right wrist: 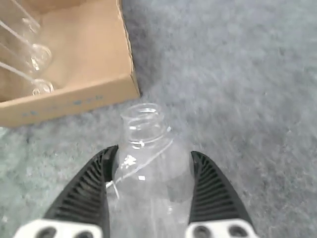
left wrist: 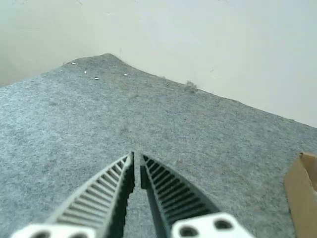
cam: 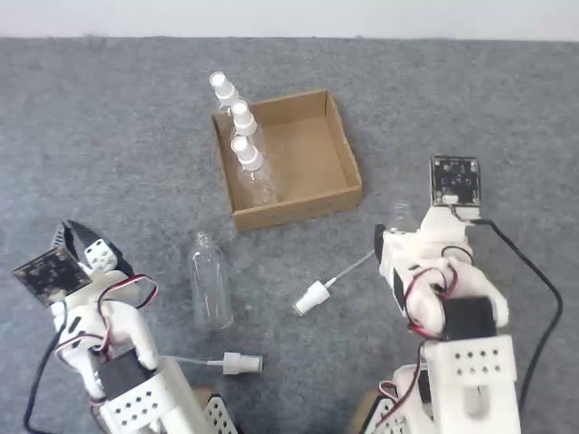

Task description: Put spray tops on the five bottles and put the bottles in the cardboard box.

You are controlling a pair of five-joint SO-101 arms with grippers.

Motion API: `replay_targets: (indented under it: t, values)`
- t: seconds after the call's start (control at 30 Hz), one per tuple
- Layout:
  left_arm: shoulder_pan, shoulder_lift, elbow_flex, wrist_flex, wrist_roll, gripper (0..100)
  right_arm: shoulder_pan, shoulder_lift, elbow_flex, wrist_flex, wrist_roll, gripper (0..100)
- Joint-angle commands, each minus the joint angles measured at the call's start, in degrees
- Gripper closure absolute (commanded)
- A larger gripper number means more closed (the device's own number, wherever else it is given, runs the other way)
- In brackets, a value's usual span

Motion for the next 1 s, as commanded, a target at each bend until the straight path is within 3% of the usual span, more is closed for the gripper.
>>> replay_targets:
  t: [0.0, 0.2, 0.37, 0.7, 0.97]
  values:
    - [0.00, -0.79, -0.40, -0.70, -0.44, 99, 4.35, -5.58, 1.93, -4.09, -0.70, 99.1]
    - [0.00, -0.79, -1.45, 0.53, -1.58, 98, 8.13, -12.35, 9.14, -10.15, -6.68, 99.2]
    - [2.99, -0.79, -5.93, 9.76, -7.47, 91, 8.13, -17.63, 12.31, -11.12, -6.86, 99.2]
    - [10.20, -0.35, -20.00, 26.02, -22.95, 91, 8.75, -26.07, 15.82, -10.68, -6.59, 99.2]
    - [21.54, -0.26, -25.36, 40.35, -33.05, 91, 12.62, -26.95, 16.09, -10.95, -6.59, 99.2]
